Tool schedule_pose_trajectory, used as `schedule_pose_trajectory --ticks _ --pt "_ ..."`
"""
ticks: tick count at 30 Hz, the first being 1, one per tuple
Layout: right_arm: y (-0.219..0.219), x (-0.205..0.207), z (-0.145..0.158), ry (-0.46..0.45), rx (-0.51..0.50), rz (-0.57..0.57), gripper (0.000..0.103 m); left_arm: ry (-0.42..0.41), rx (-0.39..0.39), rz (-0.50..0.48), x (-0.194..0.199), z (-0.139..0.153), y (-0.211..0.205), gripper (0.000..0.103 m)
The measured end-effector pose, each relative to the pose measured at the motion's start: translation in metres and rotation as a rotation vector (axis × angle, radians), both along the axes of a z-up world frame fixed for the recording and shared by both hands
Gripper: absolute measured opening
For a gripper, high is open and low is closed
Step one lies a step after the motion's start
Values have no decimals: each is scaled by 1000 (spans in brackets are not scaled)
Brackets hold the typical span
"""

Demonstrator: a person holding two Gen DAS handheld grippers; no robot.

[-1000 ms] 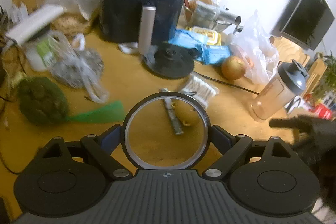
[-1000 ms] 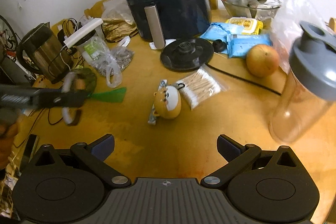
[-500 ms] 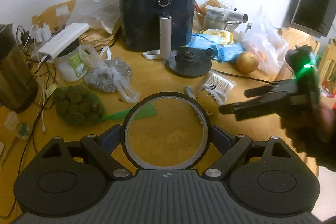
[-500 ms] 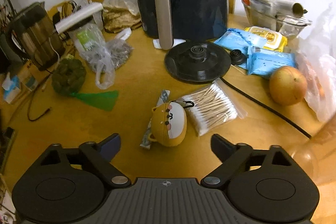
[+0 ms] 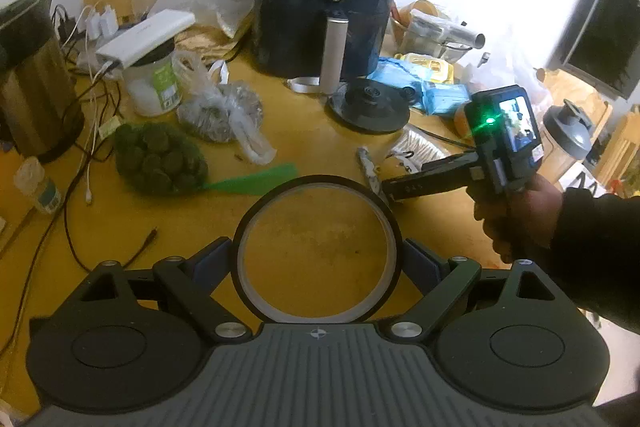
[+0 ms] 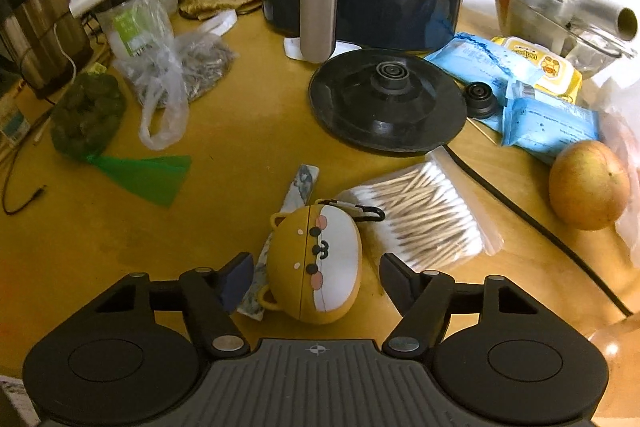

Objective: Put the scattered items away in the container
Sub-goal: 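Close the right gripper around the yellow dog case while the left gripper holds the ring, then lift the yellow dog case with the right gripper while the left gripper holds the ring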

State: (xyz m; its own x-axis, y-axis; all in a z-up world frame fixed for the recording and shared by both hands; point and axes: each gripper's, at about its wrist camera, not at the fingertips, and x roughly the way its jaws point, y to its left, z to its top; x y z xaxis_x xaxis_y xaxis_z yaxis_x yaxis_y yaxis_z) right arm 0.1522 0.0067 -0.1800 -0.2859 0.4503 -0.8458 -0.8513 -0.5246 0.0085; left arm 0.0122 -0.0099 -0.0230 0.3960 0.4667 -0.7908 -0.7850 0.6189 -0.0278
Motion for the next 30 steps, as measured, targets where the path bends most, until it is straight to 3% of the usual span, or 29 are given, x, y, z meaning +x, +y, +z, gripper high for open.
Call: schedule_pose_trajectory --ticks 5,13,20,30 --pt "6 -8 -9 -27 -11 -8 60 3 -24 15 -2 -6 0 91" --pt "6 -10 -9 -26 -10 -18 57 45 -21 5 -2 -19 -4 91" --pt "-4 2 23 20 23 5 57 78 -9 -34 4 -22 -13 91" --pt "-40 35 69 131 22 -7 57 30 -82 -20 5 -20 -15 91"
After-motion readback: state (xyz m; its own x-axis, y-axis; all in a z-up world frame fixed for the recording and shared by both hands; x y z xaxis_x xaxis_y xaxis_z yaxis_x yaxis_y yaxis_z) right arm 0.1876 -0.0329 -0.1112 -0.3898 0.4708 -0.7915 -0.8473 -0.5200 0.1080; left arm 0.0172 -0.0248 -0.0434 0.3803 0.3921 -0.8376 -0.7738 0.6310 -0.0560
